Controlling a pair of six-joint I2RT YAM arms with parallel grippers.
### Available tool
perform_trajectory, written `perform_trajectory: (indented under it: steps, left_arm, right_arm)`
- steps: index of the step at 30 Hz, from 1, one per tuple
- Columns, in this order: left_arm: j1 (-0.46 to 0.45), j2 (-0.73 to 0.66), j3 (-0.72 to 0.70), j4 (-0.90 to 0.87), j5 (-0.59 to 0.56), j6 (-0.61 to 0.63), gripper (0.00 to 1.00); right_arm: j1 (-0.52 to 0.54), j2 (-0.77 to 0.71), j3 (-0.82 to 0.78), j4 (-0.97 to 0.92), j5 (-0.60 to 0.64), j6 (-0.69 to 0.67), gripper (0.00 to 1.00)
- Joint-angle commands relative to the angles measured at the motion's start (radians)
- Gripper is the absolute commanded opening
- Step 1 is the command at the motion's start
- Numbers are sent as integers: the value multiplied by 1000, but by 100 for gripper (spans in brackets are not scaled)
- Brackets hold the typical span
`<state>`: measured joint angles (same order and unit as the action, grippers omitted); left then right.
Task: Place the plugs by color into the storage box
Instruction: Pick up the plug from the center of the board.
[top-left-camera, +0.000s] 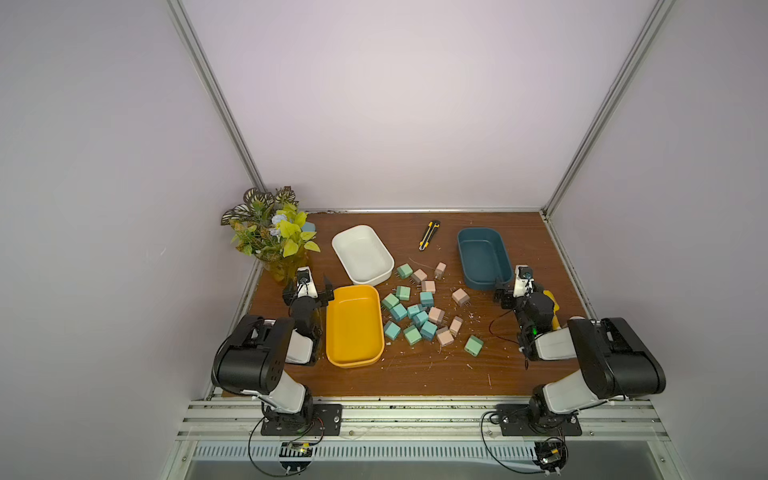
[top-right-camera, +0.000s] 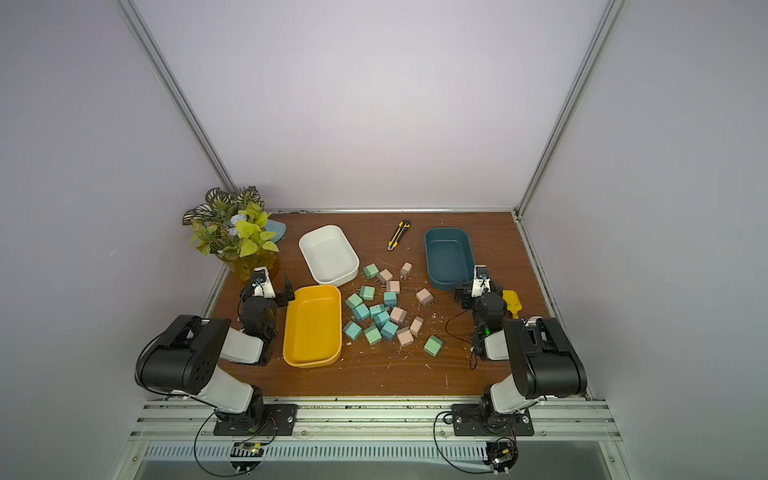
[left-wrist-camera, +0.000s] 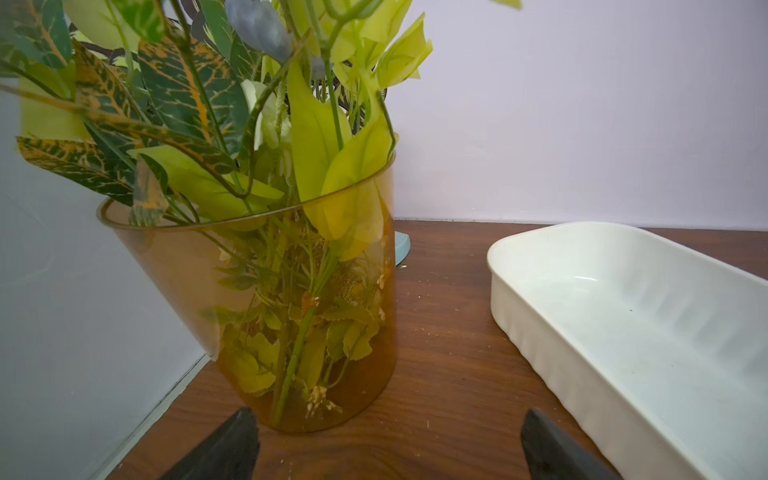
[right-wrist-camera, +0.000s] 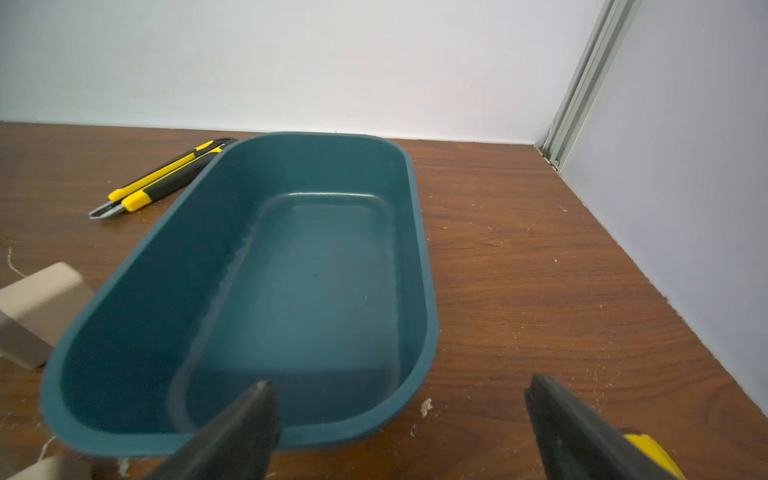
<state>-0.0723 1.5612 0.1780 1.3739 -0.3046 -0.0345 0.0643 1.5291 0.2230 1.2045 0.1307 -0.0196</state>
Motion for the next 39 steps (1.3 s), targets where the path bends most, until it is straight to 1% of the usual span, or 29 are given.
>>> perform_trajectory:
  steps: [1, 36, 39]
  left_arm:
    - [7, 6, -1, 25, -15, -8, 100]
    - [8, 2, -4, 28, -14, -8, 100]
    - [7, -24, -18, 39, -51, -20, 100]
  right_arm:
    - [2, -12, 16, 32, 15, 5, 99]
    - [2, -12, 14, 31, 16, 6, 99]
    - [1, -11, 16, 32, 13, 6, 99]
